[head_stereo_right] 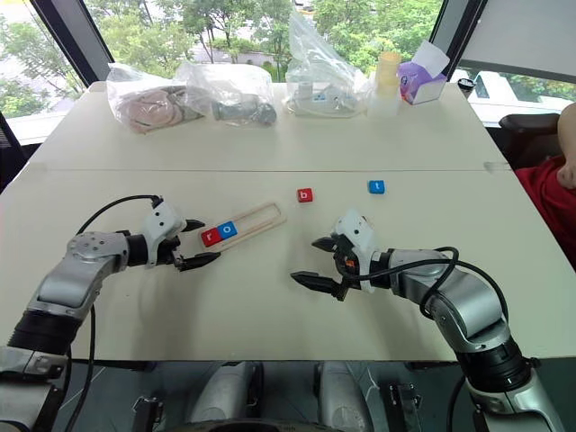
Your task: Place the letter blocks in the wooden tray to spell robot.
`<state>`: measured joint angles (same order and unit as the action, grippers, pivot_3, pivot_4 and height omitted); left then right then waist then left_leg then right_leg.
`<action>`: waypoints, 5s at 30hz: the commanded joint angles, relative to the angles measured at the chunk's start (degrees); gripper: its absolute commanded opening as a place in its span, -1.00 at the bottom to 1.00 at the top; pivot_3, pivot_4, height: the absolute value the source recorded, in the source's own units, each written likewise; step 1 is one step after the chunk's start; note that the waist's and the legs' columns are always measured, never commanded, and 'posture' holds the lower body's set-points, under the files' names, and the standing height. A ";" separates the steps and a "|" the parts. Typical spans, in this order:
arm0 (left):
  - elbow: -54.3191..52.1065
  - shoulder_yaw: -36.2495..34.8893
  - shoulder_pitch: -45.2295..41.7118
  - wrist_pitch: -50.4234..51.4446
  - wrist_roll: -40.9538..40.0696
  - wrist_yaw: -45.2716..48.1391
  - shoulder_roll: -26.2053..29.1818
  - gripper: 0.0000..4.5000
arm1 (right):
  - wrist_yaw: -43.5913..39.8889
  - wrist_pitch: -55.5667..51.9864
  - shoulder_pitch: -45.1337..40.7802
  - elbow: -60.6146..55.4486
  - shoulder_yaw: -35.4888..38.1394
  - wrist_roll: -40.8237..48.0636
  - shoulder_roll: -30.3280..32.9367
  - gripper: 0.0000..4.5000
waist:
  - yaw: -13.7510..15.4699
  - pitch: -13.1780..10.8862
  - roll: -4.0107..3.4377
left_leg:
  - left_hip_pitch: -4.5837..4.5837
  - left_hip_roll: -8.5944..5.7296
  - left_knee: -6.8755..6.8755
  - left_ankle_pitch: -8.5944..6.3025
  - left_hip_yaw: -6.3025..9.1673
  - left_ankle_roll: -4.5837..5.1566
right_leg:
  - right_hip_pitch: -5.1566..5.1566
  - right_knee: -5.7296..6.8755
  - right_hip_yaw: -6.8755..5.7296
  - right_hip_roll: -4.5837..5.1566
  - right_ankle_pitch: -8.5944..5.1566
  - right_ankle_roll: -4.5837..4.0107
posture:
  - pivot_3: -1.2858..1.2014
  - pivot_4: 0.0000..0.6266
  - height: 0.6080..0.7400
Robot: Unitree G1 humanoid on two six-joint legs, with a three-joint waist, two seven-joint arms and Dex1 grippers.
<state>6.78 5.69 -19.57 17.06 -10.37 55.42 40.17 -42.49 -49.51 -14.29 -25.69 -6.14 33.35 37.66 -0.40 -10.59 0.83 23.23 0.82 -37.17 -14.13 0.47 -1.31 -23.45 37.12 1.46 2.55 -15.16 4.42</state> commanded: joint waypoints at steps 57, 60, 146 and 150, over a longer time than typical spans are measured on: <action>-25.33 -20.10 1.79 22.35 -19.73 2.96 7.19 0.98 | 30.32 10.00 -33.68 48.67 -2.06 -22.92 -32.76 1.00 | -2.13 -0.11 0.17 | 0.27 0.49 0.06 -0.03 -0.04 0.05 | -0.60 0.37 0.22 -0.59 0.21 0.15 | 0.03 -0.52 1.00; -26.91 -21.01 3.05 23.03 -20.29 0.01 6.56 0.98 | 30.75 12.38 -35.00 52.80 -1.98 -24.71 -34.23 1.00 | -2.29 -0.11 0.17 | 0.26 0.64 0.07 -0.03 -0.03 0.05 | -0.65 0.40 0.23 -0.74 0.27 0.04 | 0.03 -0.52 1.00; -19.78 -1.76 -5.03 17.50 -16.83 15.63 13.84 1.00 | -23.07 43.06 -0.44 37.54 7.62 -20.67 5.11 -0.49 | -0.62 -0.13 0.21 | 0.10 1.05 -0.01 -0.08 -0.87 0.13 | -0.84 0.28 1.03 -1.70 0.37 -0.43 | 0.03 -0.52 1.00; -19.13 -3.94 -2.63 17.23 -16.31 15.29 15.41 1.00 | -23.01 38.04 -4.96 32.22 5.87 -18.27 3.27 -0.49 | -0.93 -0.13 0.20 | 0.10 1.06 -0.02 -0.08 -0.88 0.13 | -0.86 0.33 1.04 -1.70 0.38 -0.43 | 0.03 -0.52 1.00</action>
<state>-12.19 4.45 -22.58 35.22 -26.80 70.81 54.37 -65.51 -9.51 -16.49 11.10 0.30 12.73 41.71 -1.34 -10.72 1.04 23.31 1.90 -37.19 -14.21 -0.46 -1.18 -24.34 37.47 2.54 0.83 -14.78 3.99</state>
